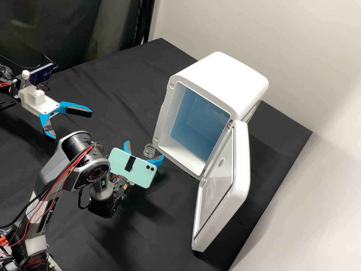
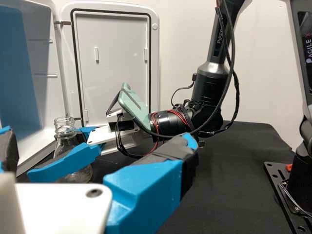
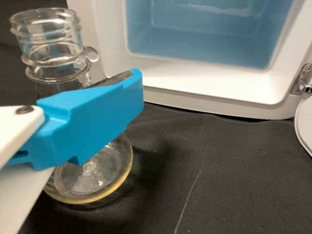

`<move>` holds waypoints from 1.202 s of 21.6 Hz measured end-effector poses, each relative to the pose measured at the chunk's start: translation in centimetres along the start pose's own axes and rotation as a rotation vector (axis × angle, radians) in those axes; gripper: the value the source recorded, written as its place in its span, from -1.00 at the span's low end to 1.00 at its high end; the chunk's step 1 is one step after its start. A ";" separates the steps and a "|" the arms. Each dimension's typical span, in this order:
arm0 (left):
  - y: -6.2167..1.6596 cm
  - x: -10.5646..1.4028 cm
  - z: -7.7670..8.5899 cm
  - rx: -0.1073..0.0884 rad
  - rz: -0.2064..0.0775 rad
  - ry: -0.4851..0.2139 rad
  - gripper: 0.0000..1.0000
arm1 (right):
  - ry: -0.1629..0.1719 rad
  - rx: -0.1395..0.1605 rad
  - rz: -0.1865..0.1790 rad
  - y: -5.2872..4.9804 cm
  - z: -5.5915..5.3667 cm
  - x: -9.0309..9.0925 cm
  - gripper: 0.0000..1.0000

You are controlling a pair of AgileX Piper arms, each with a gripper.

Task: Place the flask in the incubator

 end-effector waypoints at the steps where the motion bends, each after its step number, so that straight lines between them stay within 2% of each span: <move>1: 0.00 0.0 0.0 0.000 0.000 0.000 1.00 | 0.000 0.000 0.000 0.0 0.0 0.0 -1.00; 15: 0.00 0.0 0.0 0.000 0.000 0.000 1.00 | -0.009 0.015 -0.022 -0.7 0.5 0.1 -1.00; 26: 0.00 0.0 0.0 0.000 0.000 0.000 1.00 | -0.009 0.015 -0.022 -0.7 0.5 0.1 -1.00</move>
